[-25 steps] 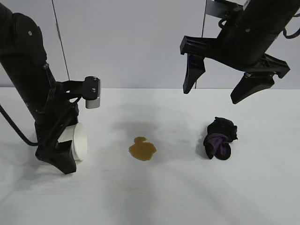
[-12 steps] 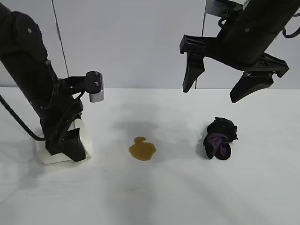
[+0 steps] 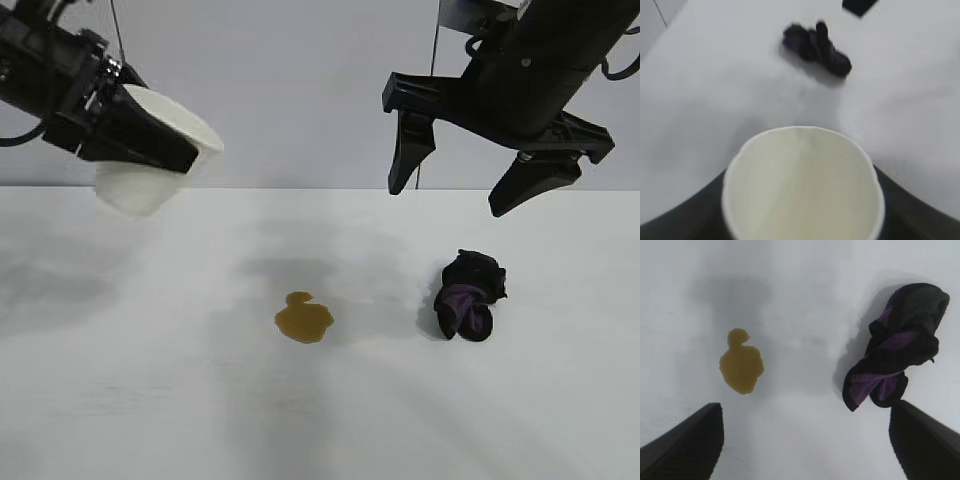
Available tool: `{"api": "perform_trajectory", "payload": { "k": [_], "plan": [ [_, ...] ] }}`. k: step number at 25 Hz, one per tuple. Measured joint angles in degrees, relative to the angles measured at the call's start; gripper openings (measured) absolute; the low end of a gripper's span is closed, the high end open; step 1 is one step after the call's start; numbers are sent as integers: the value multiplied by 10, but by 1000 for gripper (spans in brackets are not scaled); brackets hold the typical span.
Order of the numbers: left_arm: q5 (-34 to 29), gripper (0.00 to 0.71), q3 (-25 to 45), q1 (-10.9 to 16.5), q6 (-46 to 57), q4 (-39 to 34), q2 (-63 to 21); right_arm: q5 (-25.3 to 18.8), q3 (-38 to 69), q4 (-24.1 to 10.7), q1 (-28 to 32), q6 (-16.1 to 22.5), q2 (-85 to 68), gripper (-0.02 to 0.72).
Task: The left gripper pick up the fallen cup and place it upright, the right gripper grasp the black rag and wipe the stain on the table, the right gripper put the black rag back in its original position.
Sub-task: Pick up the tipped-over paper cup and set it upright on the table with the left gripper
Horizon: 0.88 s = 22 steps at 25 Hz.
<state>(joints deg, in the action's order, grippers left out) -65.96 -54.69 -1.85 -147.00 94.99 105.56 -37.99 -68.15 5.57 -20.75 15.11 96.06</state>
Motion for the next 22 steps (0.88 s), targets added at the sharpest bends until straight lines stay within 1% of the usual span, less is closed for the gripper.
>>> {"api": "perform_trajectory", "payload": {
  "k": [2,4,10,14,16,22],
  "plan": [
    [-2,403,27,0,-39,9,15,0,0,0,0,0,0,622],
    [-2,396,40,-2,-56,12,41,2,0,0,0,0,0,622],
    [2,386,43,-25,-117,22,125,5,0,0,0,0,0,622],
    [2,353,36,-46,-127,23,172,6,0,0,0,0,0,622],
    [3,344,29,-52,-128,23,187,6,0,0,0,0,0,622],
    [3,339,25,-53,-129,28,204,6,0,0,0,0,0,622]
  ]
}}
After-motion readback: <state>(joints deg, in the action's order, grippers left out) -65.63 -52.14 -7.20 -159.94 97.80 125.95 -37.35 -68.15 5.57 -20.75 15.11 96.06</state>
